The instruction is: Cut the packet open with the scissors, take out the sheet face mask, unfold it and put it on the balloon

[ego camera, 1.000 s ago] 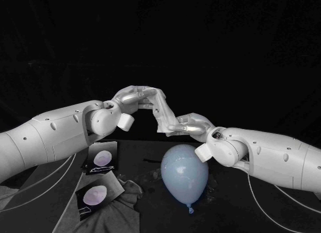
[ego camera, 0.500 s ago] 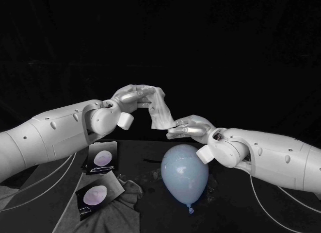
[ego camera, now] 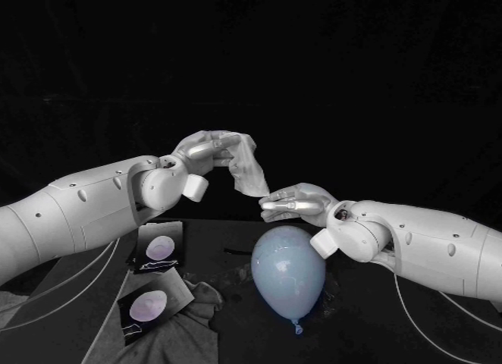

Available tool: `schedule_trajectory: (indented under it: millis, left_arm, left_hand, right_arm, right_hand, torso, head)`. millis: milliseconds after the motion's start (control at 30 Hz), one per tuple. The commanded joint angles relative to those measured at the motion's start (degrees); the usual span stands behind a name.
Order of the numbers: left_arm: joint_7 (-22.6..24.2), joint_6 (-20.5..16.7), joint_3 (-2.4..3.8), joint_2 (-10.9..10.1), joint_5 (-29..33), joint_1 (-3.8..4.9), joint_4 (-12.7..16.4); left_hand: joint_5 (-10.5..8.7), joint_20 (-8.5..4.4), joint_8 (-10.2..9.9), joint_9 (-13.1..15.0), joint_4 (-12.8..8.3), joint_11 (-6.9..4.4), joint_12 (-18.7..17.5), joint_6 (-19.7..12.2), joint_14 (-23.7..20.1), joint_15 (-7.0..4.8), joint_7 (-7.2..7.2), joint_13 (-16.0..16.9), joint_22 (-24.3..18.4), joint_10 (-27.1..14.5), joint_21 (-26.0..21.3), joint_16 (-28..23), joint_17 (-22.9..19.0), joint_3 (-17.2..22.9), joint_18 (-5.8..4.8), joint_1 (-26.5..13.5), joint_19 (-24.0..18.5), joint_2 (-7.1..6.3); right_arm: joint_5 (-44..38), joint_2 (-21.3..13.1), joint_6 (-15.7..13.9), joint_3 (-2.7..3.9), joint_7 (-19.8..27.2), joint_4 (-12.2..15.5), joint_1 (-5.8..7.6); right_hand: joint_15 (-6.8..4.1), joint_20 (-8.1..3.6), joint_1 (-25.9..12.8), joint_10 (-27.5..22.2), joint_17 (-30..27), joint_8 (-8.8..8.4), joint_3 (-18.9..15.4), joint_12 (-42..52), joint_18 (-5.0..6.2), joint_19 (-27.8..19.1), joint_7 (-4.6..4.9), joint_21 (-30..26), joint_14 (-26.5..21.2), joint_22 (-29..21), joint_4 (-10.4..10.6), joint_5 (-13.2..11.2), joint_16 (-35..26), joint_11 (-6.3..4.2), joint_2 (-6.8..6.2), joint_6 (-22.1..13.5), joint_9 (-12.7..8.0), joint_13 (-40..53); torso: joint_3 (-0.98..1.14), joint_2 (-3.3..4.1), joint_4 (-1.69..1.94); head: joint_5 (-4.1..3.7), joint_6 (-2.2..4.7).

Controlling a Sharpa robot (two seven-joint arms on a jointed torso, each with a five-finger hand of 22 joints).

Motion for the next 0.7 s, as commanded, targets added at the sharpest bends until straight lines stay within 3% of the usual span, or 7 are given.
schedule_trajectory:
  millis: [33, 200, 367, 533, 567, 700]
  left_arm:
    - [0.88, 0.32, 0.17, 0.05, 0.62, 0.17, 0.31]
    - [0.62, 0.92, 0.25, -0.10, 0.56, 0.26, 0.67]
    - [0.30, 1.58, 0.28, -0.21, 0.54, 0.32, 0.99]
    - [0.14, 1.97, 0.30, -0.28, 0.53, 0.37, 1.22]
    - [0.09, 2.05, 0.30, -0.28, 0.53, 0.38, 1.26]
    - [-0.04, 2.27, 0.30, -0.28, 0.53, 0.41, 1.39]
  left_hand:
    - [0.37, 0.04, 0.37, 6.78, -0.10, 0.12, 0.17, 0.06, -0.40, -0.11, 1.49, 0.08, -0.09, 0.01, -0.05, -0.17, -0.08, 0.31, 0.38, -0.02, 0.32, 0.44]
    - [0.37, -0.01, 0.48, 6.88, -0.19, 0.13, 0.14, -0.02, -0.41, -0.13, 1.48, 0.07, -0.06, 0.00, 0.00, -0.18, -0.10, 0.38, 0.39, -0.01, 0.52, 0.46]
    - [0.37, -0.09, 0.66, 7.05, -0.28, 0.15, 0.11, -0.18, -0.38, -0.16, 1.50, 0.05, -0.01, -0.02, 0.13, -0.16, -0.12, 0.46, 0.40, -0.09, 0.96, 0.49]
    - [0.36, -0.13, 0.73, 7.12, -0.28, 0.15, 0.10, -0.25, -0.32, -0.18, 1.51, 0.05, 0.01, -0.02, 0.18, -0.13, -0.12, 0.48, 0.40, -0.14, 1.14, 0.51]
    - [0.36, -0.13, 0.73, 7.12, -0.28, 0.15, 0.10, -0.25, -0.32, -0.18, 1.51, 0.05, 0.01, -0.02, 0.18, -0.13, -0.12, 0.48, 0.40, -0.14, 1.14, 0.51]
    - [0.37, -0.14, 0.78, 7.16, -0.28, 0.15, 0.11, -0.27, -0.28, -0.20, 1.52, 0.05, 0.01, 0.00, 0.19, -0.10, -0.12, 0.49, 0.40, -0.18, 1.22, 0.51]
  right_arm:
    - [-1.72, 0.15, -0.36, 0.03, 0.19, -0.53, 0.02]
    - [-2.67, 0.52, -5.20, 0.03, 2.96, -1.89, 0.02]
    - [-1.84, 1.06, -9.82, 0.03, 6.02, -3.39, 0.02]
    - [-1.43, 1.75, -11.24, 0.05, 7.46, -4.45, 0.01]
    - [-1.39, 1.93, -11.07, 0.05, 7.67, -4.55, 0.01]
    - [-1.28, 2.51, -9.99, 0.06, 7.99, -4.62, 0.01]
  right_hand:
    - [-0.16, 0.03, 0.81, -0.46, 0.29, 0.32, -0.55, 0.50, -0.35, 0.63, 2.83, 0.07, 0.11, -0.07, 0.00, -0.11, 0.56, -0.04, 0.87, 0.28, 0.06, 0.14]
    - [0.26, 0.05, 1.77, -3.72, 0.52, -0.19, -2.04, 0.15, -0.71, 0.59, 2.80, 0.05, -1.48, -0.34, 0.27, -0.13, 0.39, 0.45, 1.19, -1.12, -0.19, -0.56]
    - [1.40, 0.05, 2.75, -8.45, 0.56, -0.84, -4.42, -0.65, -1.76, -0.36, 2.45, -0.40, -6.20, -0.93, 0.57, -0.16, -0.94, 1.35, 1.68, -3.72, -0.42, -1.41]
    - [2.50, 0.04, 3.39, -12.87, 0.69, -0.91, -6.55, -1.21, -2.85, -4.27, 2.12, -1.58, -10.82, -2.54, 0.81, -0.19, -2.14, 1.92, 2.16, -5.42, -0.35, -1.43]
    - [3.13, 0.03, 3.61, -14.31, 0.97, -1.29, -7.65, -0.92, -3.44, -6.33, 0.23, -2.21, -12.17, -3.34, 0.92, -0.16, -2.18, 2.97, 2.31, -6.86, -0.45, -1.32]
    - [3.70, 0.04, 3.69, -15.93, 1.26, -1.50, -8.99, -0.50, -3.97, -8.13, -0.65, -2.73, -13.78, -4.08, 1.15, -0.24, -2.27, 3.64, 2.45, -7.95, -0.48, -1.28]
  torso:
    - [0.03, -0.06, 0.09]
    - [0.02, -0.06, 0.06]
    - [0.02, 0.01, 0.06]
    - [0.03, 0.06, 0.05]
    - [0.04, 0.05, 0.07]
    - [0.08, -0.01, 0.02]
  head:
    - [0.07, 0.11]
    - [0.14, 0.24]
    - [0.16, 0.25]
    - [0.18, 0.26]
    - [0.19, 0.27]
    - [0.14, 0.19]
